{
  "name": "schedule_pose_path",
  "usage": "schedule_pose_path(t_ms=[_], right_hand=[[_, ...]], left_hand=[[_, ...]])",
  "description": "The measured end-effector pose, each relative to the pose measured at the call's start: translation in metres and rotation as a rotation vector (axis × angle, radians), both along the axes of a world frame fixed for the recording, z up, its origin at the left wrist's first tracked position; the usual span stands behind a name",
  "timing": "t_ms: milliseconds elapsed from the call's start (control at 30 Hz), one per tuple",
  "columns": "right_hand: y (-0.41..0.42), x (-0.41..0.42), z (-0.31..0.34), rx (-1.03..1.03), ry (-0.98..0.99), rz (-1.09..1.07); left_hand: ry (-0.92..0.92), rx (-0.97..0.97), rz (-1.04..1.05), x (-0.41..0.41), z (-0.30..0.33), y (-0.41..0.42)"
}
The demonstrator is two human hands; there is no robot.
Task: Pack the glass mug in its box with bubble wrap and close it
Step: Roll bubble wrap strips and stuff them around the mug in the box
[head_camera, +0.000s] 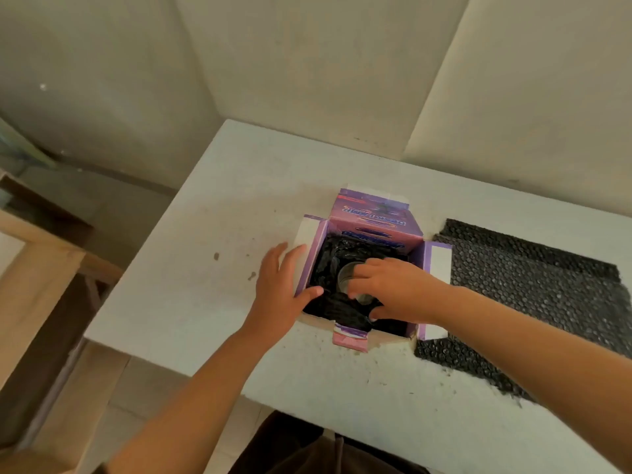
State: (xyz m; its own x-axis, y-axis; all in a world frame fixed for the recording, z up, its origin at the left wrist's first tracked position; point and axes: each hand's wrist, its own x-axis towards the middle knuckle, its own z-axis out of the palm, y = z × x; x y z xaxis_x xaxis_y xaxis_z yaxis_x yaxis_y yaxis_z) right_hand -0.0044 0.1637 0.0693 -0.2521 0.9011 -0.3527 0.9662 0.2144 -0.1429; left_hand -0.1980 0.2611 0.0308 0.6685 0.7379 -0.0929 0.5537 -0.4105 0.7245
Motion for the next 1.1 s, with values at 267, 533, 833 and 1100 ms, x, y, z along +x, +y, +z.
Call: schedule_pose_path(t_ms=[267, 533, 833, 1100], right_hand=[[0.032, 0.017, -0.016, -0.090, 0.037, 0.574], [0.044, 0.013, -0.046, -0.099, -0.122, 0.714], [0.037, 0.012, -0.048, -0.068, -0.056, 0.621], [0.048, 0.034, -0.051, -0.052, -0.038, 0.876]], left_hand=[[-0.151, -0.604, 0.247, 0.011, -0.001, -0.012], [-0.239, -0.691, 0.452, 0.033, -0.005, -0.033], [-0.308, -0.609, 0.420, 0.034, -0.013, -0.030], [-0.164, -0.384, 0.454, 0.034, -0.011, -0.031]])
